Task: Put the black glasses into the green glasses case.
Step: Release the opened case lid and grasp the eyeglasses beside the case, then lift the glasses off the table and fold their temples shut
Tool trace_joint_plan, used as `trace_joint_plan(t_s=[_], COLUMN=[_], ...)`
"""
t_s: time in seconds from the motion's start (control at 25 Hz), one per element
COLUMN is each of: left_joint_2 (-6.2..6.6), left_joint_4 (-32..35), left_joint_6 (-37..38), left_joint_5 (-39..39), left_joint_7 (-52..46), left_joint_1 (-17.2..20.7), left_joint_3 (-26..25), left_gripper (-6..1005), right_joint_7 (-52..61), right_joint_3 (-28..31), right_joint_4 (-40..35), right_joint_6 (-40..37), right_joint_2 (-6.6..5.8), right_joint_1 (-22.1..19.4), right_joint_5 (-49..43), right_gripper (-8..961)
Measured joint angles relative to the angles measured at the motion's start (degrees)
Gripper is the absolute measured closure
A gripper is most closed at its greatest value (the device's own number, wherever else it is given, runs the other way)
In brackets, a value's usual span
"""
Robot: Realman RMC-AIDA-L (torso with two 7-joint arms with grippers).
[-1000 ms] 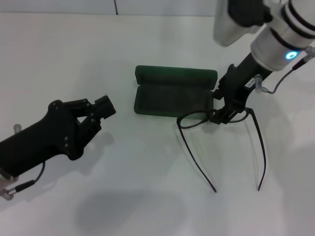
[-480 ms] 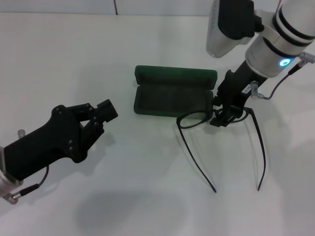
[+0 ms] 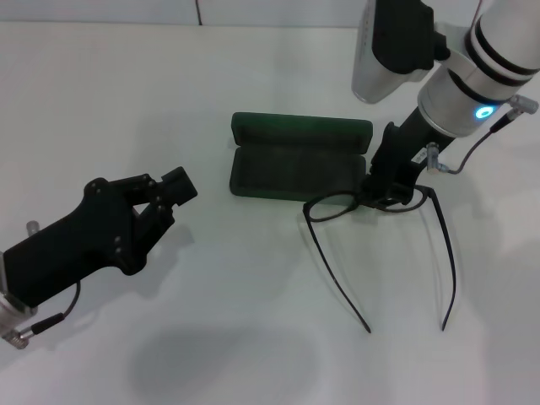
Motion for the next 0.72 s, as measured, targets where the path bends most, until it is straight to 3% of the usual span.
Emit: trace_joint_plan(t_s=[0.48,0.72], left_joint_2=[-0.24,-0.37], left_joint_4=[-0.3,-0.6], left_joint_6=[0.1,0.4], left_joint_5=[0.2,0.3], left_joint_7=[0.1,0.1], left_joint_1=[-0.2,0.0], left_joint_3=[-0.3,-0.3], left_gripper=[930,929], right_joint_7=[-0.2,-0.2], right_joint_3=[-6.1,-8.0], right_joint_4=[0.2,-9.8], right_joint_6=[1.4,0.4], right_joint_2=[-0.01,-0.02], right_joint_1=[-1.3,-6.9], right_joint_5=[3.8,3.5], right_gripper=[812,864])
